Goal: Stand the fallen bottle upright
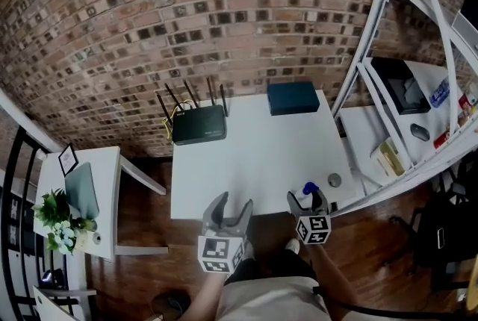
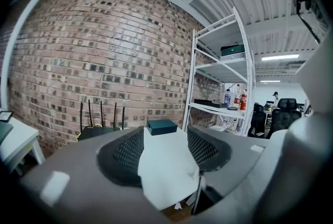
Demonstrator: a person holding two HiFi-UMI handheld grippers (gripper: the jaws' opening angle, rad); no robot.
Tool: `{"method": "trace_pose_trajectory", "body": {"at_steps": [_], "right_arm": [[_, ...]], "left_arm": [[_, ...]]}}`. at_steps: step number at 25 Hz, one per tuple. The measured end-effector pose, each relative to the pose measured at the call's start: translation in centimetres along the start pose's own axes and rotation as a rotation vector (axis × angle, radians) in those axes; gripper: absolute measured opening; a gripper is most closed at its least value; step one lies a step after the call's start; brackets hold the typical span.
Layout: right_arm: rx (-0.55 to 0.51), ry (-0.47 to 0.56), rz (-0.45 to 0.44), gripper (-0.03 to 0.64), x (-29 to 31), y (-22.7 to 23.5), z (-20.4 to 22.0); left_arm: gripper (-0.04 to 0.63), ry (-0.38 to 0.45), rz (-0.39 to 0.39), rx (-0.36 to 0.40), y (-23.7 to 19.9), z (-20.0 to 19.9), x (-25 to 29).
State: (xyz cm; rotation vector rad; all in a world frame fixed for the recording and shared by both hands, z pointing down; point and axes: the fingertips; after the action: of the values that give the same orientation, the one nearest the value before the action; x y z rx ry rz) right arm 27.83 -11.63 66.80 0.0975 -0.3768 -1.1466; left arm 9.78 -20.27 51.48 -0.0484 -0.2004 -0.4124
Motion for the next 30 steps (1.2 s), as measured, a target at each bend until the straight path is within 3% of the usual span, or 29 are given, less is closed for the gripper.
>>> {"method": "trace_pose_trajectory", "body": {"at_steps": [2, 4, 6, 11, 14, 19, 23, 27, 30], "right_arm": [[0.003, 0.004, -0.037, 0.371, 0.2, 0.0, -0.1], [0.037, 0.018, -0.078, 0.506, 0.5, 0.2, -0.4], [0.058, 0.029, -0.111, 0.538, 0.5, 0.6, -0.6], [0.057, 0.048, -0.084, 0.545, -3.4, 3.7, -0.7], [0.033, 0.059, -0.146, 0.545, -9.4, 3.0, -1.2], [0.032, 0.094, -0.246, 0.543, -20.6, -0.5, -4.9], [0.041, 0.193, -0.210, 0.541, -28.9, -2.5, -9.0], [-0.142, 0.152, -0.147, 0.497, -33.5, -3.8, -8.4], [-0.190, 0.127, -0.135, 0.497, -35.5, -4.6, -8.3]], "left_arm": [[0.284, 0.003, -0.022, 0.006, 0.5, 0.0, -1.2], [0.284, 0.007, -0.062, 0.011, 1.1, -0.1, -2.9], [0.284, 0.006, -0.112, 0.013, 2.1, 0.3, -5.1], [0.284, -0.029, -0.222, -0.005, 6.9, 3.5, -11.1], [0.284, -0.053, -0.243, -0.017, 11.0, 5.4, -14.2], [0.284, -0.023, -0.256, 0.010, 17.1, 3.5, -17.9], [0.284, 0.029, -0.237, 0.035, 19.6, 1.0, -19.5], [0.288, 0.077, -0.217, 0.070, 20.9, -0.6, -20.3], [0.295, 0.104, -0.222, 0.062, 21.1, -1.3, -21.5]]}}
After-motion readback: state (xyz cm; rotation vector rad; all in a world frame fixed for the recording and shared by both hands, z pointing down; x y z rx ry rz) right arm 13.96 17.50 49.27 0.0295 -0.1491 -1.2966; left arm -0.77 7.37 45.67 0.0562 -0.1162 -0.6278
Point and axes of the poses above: the fingertips, and each gripper's own axes: x forward along the fingers, y to its right, z out of its underside, and after that the axes turned 9 degrees about x, right-handed
